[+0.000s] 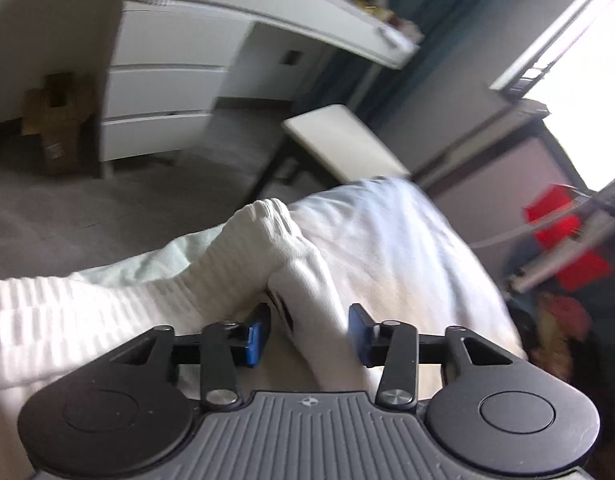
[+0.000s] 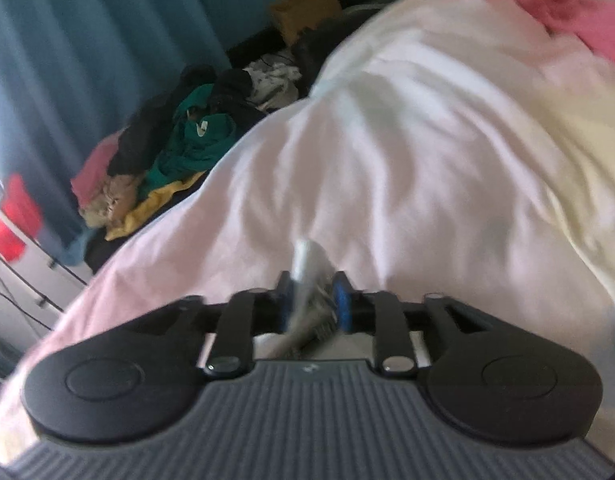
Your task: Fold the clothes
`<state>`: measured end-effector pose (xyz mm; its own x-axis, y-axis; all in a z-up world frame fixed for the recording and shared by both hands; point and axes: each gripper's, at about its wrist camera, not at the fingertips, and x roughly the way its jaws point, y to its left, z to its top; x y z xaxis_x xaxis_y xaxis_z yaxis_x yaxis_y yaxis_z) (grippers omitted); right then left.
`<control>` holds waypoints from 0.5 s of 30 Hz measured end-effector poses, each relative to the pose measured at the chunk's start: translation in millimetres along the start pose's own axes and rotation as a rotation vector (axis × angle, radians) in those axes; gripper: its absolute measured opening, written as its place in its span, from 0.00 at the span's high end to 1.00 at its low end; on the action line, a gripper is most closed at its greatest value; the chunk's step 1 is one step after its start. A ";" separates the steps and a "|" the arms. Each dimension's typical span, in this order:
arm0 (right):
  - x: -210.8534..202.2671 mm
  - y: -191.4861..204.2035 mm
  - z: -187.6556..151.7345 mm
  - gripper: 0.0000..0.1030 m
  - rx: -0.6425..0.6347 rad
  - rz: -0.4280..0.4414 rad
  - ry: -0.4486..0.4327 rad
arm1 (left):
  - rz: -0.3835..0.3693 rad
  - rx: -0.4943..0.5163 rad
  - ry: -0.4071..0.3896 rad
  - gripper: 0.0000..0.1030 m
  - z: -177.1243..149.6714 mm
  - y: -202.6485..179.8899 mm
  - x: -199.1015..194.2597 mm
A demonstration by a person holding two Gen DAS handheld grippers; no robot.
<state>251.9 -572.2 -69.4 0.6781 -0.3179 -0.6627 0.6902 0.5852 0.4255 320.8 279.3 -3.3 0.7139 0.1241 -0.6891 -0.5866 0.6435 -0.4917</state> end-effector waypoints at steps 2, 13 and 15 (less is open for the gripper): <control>-21.6 -11.4 -6.1 0.39 0.047 0.026 0.042 | -0.065 0.022 -0.005 0.50 -2.4 13.9 -24.6; -128.9 -122.1 -88.4 0.25 0.494 0.427 0.112 | -0.220 -0.211 0.070 0.26 -78.2 119.1 -137.6; -130.9 -136.1 -105.2 0.25 0.540 0.459 0.131 | -0.234 -0.298 0.107 0.26 -93.8 138.2 -136.6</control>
<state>42.7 -531.8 -105.4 0.9173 -0.0165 -0.3978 0.3943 0.1771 0.9018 106.4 280.5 -27.1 0.8066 -0.0896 -0.5842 -0.5095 0.3958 -0.7641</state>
